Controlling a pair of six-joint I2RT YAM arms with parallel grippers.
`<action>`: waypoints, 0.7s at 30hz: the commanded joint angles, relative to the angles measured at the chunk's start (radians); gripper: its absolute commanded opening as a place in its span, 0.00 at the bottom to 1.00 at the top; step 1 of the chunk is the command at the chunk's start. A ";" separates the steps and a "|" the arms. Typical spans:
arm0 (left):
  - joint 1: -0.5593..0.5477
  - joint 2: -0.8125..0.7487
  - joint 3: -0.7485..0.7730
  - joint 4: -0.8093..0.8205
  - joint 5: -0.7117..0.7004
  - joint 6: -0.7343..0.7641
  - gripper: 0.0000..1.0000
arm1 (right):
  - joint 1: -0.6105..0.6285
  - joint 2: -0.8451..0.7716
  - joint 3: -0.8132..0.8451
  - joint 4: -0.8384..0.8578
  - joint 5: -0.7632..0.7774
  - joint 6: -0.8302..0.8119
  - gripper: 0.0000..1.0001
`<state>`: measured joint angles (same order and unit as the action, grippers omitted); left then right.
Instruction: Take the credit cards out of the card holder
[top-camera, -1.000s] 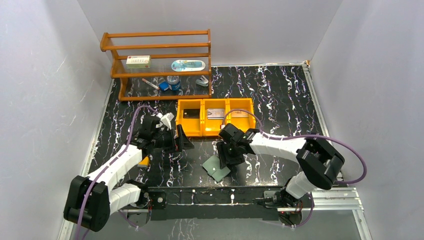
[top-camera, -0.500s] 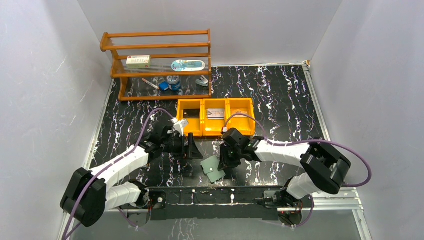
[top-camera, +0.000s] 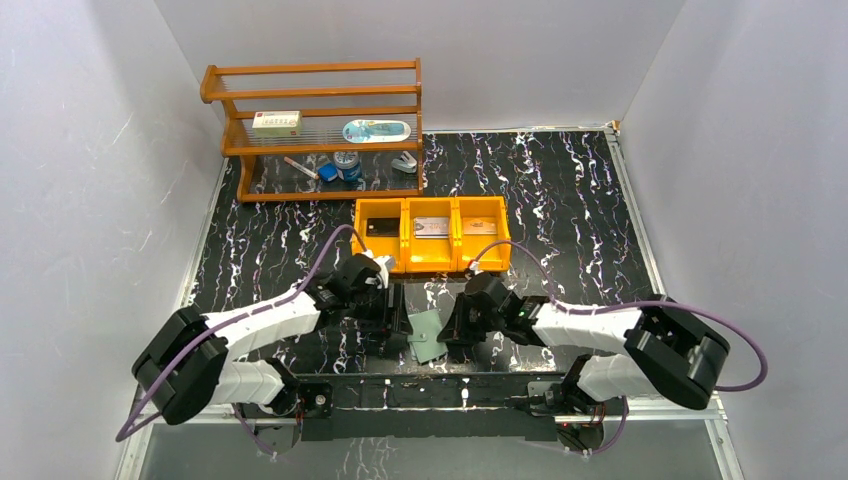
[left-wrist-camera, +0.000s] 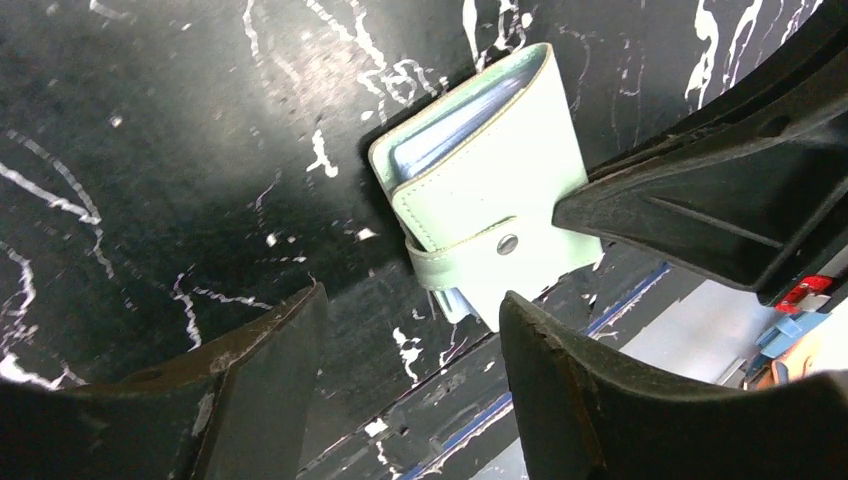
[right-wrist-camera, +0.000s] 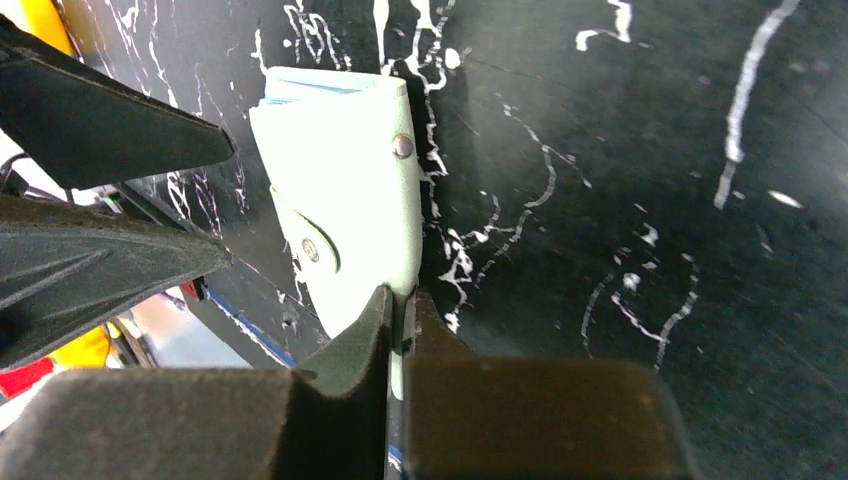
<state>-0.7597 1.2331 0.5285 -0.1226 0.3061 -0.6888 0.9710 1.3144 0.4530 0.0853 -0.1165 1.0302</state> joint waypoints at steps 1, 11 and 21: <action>-0.049 0.046 0.099 -0.013 -0.061 0.015 0.62 | 0.001 -0.065 -0.055 0.014 0.107 0.049 0.13; -0.152 0.198 0.249 -0.127 -0.179 0.070 0.57 | 0.000 -0.076 -0.092 0.056 0.113 0.084 0.41; -0.258 0.255 0.295 -0.189 -0.281 0.032 0.55 | 0.001 -0.044 -0.132 0.115 0.088 0.087 0.42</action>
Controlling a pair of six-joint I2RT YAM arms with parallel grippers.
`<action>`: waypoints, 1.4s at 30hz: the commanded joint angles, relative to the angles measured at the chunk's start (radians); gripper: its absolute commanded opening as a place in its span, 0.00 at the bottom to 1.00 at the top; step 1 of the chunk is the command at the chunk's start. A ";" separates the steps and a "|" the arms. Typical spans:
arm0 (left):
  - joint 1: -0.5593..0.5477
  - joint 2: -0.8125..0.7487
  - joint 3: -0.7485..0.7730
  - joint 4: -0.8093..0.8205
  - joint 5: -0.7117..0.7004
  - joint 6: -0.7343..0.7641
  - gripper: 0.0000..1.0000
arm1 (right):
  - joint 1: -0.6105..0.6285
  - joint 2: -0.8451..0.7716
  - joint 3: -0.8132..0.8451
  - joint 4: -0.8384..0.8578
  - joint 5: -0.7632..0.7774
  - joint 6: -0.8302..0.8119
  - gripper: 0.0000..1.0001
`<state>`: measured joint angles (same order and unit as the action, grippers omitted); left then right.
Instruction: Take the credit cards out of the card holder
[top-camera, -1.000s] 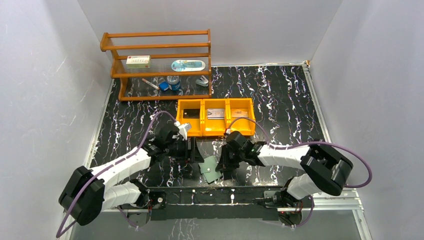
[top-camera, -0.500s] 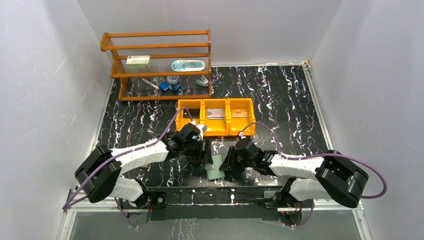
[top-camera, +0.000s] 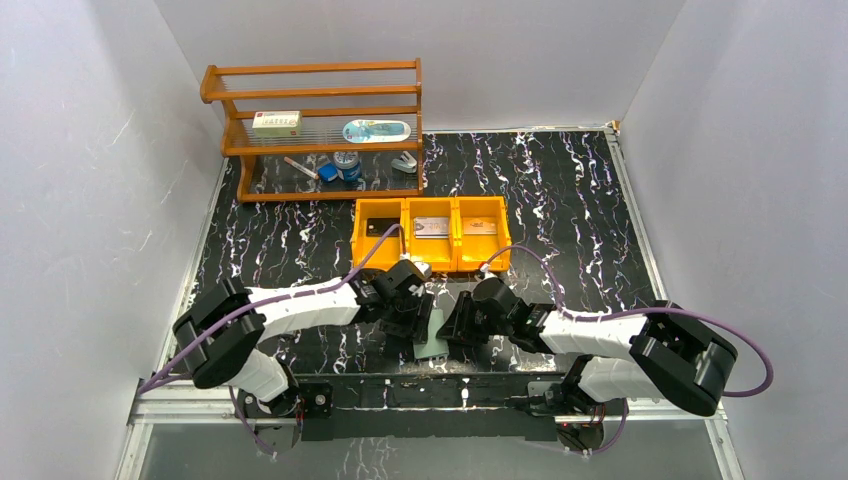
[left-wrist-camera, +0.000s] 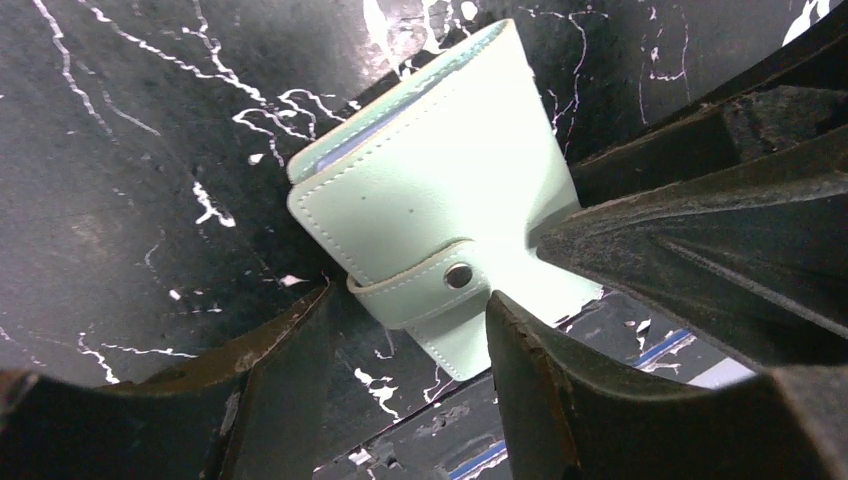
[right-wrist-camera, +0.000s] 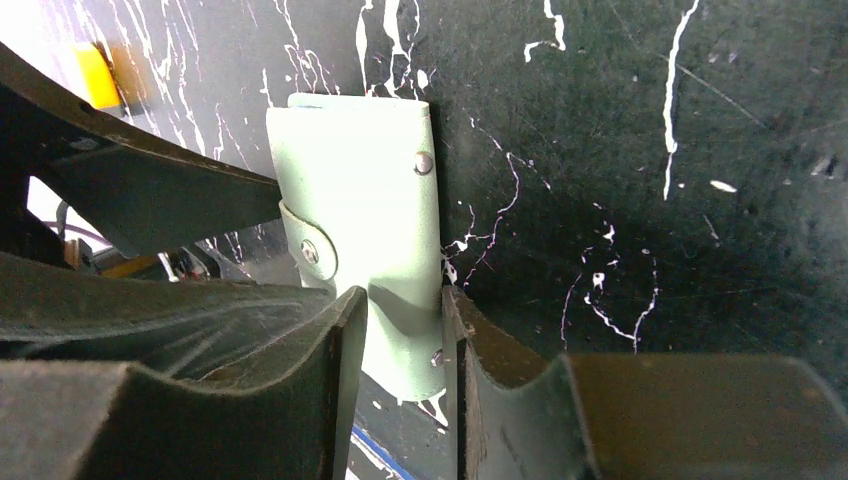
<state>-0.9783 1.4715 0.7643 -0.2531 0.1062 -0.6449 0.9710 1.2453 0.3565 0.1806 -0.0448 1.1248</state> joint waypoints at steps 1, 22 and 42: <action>-0.047 0.026 0.071 -0.073 -0.098 -0.012 0.55 | 0.001 0.031 -0.034 0.020 0.012 -0.008 0.42; -0.128 0.111 0.141 -0.150 -0.269 0.023 0.31 | 0.000 0.026 -0.062 0.068 -0.009 0.027 0.41; -0.128 0.066 0.195 -0.137 -0.360 0.110 0.61 | 0.000 0.055 0.023 0.016 0.011 0.016 0.14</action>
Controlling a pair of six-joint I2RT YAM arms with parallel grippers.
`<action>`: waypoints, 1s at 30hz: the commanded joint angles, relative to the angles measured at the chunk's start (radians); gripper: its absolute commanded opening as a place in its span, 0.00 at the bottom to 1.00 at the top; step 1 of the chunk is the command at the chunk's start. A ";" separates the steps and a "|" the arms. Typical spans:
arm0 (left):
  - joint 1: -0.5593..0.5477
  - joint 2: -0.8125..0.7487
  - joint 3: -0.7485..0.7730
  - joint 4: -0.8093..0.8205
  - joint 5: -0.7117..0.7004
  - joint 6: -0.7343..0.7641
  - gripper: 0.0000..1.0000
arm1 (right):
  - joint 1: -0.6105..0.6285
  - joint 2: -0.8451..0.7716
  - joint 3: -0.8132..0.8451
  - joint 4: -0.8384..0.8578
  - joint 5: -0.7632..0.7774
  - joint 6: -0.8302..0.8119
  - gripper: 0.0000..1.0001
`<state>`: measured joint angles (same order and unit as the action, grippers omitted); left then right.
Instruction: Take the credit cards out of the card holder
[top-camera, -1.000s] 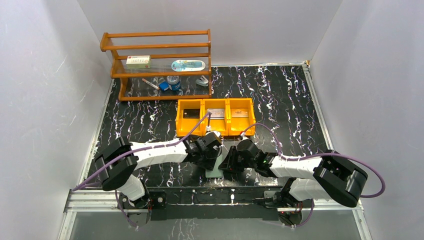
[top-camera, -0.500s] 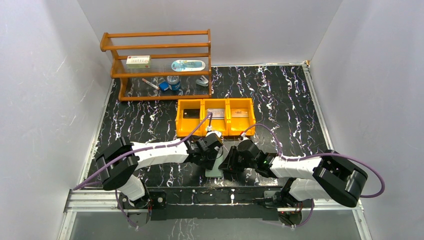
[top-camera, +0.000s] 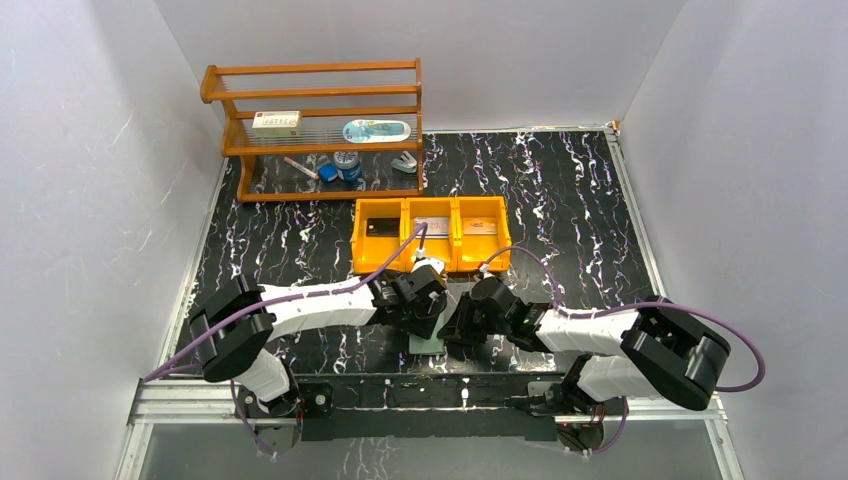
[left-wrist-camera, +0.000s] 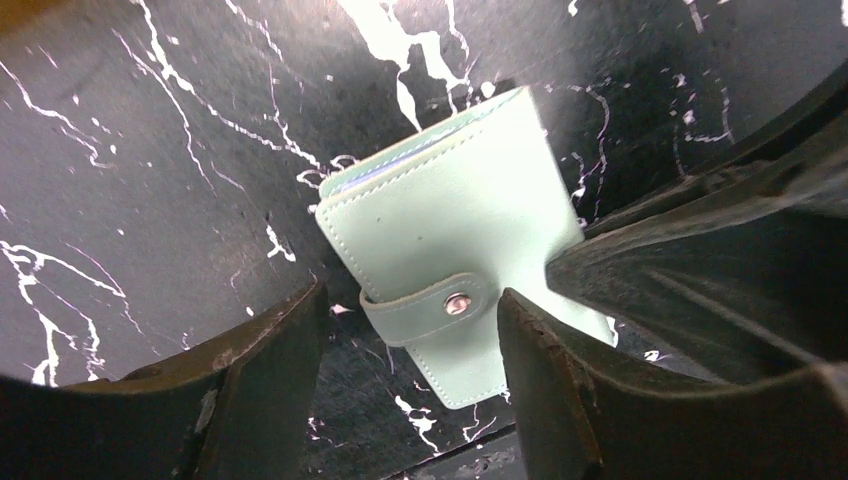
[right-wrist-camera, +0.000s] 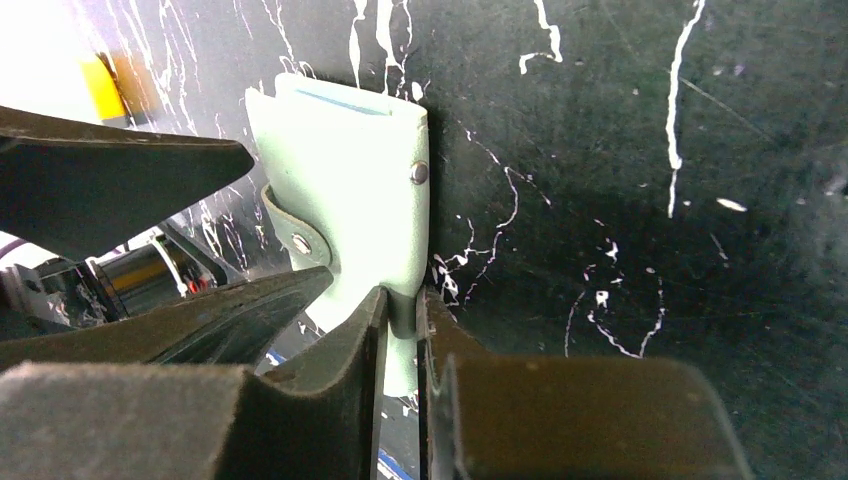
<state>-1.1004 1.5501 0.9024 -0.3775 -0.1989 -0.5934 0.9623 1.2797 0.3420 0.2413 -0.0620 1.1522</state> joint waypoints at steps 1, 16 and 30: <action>-0.006 -0.006 0.063 -0.014 -0.054 0.069 0.59 | 0.009 0.023 0.037 -0.039 0.027 -0.009 0.14; -0.006 0.038 0.050 -0.037 0.051 0.067 0.53 | 0.009 0.013 0.027 -0.047 0.055 0.015 0.17; -0.027 0.093 0.055 -0.111 0.031 0.041 0.47 | 0.008 0.001 0.038 -0.078 0.071 0.017 0.18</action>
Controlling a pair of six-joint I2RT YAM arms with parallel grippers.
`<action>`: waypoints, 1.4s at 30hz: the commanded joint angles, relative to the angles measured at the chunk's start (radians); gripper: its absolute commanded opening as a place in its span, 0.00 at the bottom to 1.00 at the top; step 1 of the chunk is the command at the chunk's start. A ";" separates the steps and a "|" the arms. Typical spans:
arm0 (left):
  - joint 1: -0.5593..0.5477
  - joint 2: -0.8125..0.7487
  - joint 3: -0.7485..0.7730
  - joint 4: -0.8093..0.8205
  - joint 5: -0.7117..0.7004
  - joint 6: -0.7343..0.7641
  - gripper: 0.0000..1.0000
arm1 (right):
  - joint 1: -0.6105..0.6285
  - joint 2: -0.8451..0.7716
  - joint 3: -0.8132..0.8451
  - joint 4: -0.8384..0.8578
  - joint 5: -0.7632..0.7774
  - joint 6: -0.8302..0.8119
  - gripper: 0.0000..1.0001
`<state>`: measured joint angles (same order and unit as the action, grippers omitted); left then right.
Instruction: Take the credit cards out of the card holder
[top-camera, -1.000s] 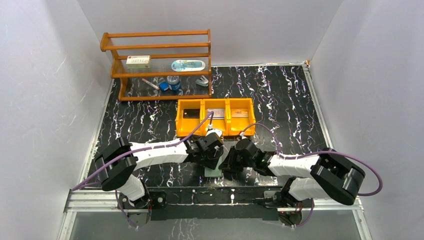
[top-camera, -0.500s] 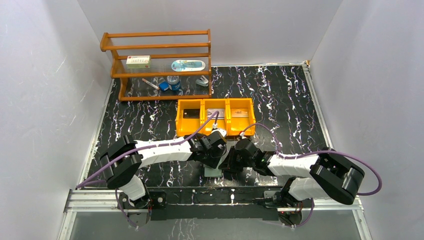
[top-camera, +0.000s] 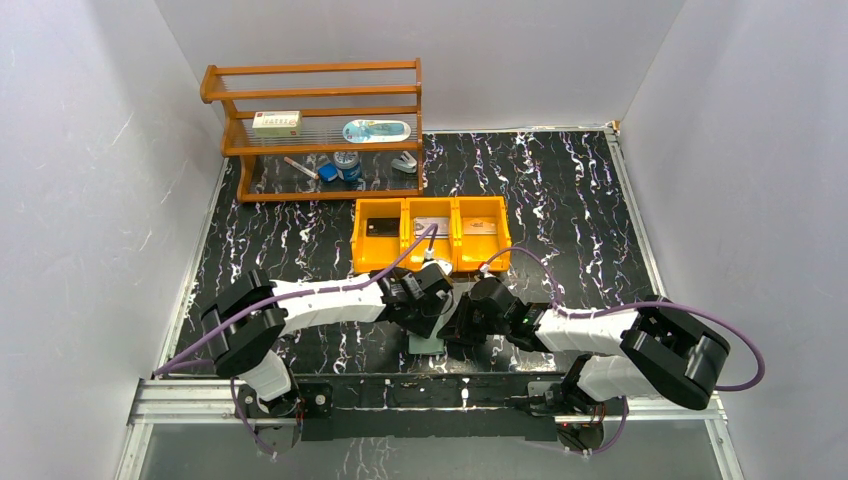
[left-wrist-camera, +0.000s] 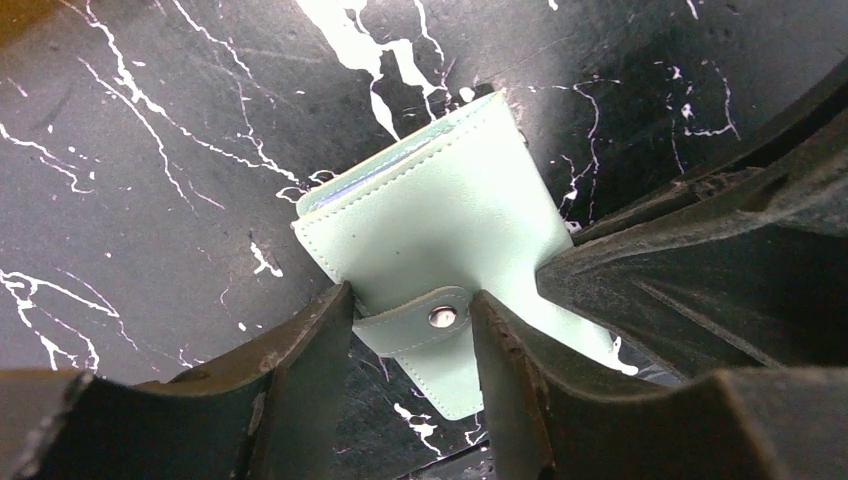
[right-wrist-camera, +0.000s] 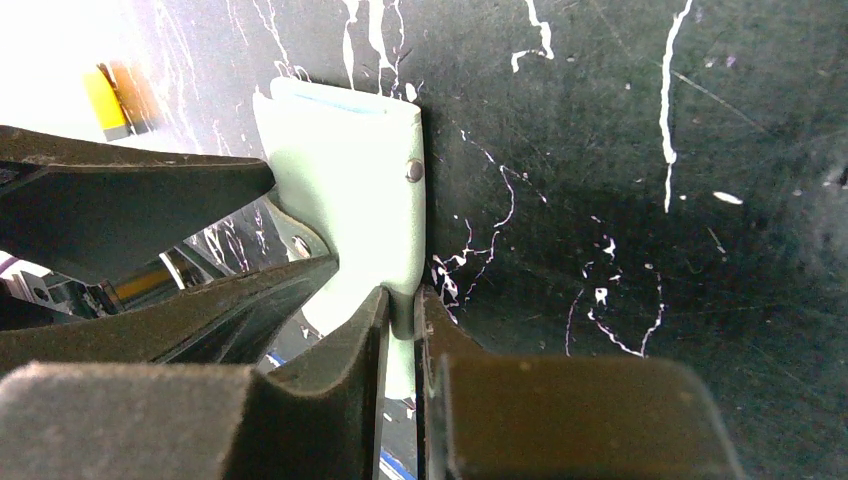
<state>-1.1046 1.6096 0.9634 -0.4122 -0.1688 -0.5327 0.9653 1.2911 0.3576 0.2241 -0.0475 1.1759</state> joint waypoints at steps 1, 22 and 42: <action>-0.028 0.039 -0.006 -0.081 -0.012 -0.023 0.48 | 0.006 -0.010 0.022 -0.061 0.057 -0.006 0.18; -0.035 -0.100 -0.097 -0.119 -0.195 -0.103 0.20 | 0.005 -0.045 0.000 -0.114 0.106 0.023 0.15; -0.035 -0.169 -0.104 -0.112 -0.222 -0.121 0.46 | 0.005 -0.037 0.011 -0.121 0.105 0.015 0.17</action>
<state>-1.1416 1.5017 0.8566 -0.5011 -0.3569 -0.6552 0.9756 1.2572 0.3592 0.1734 0.0055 1.2079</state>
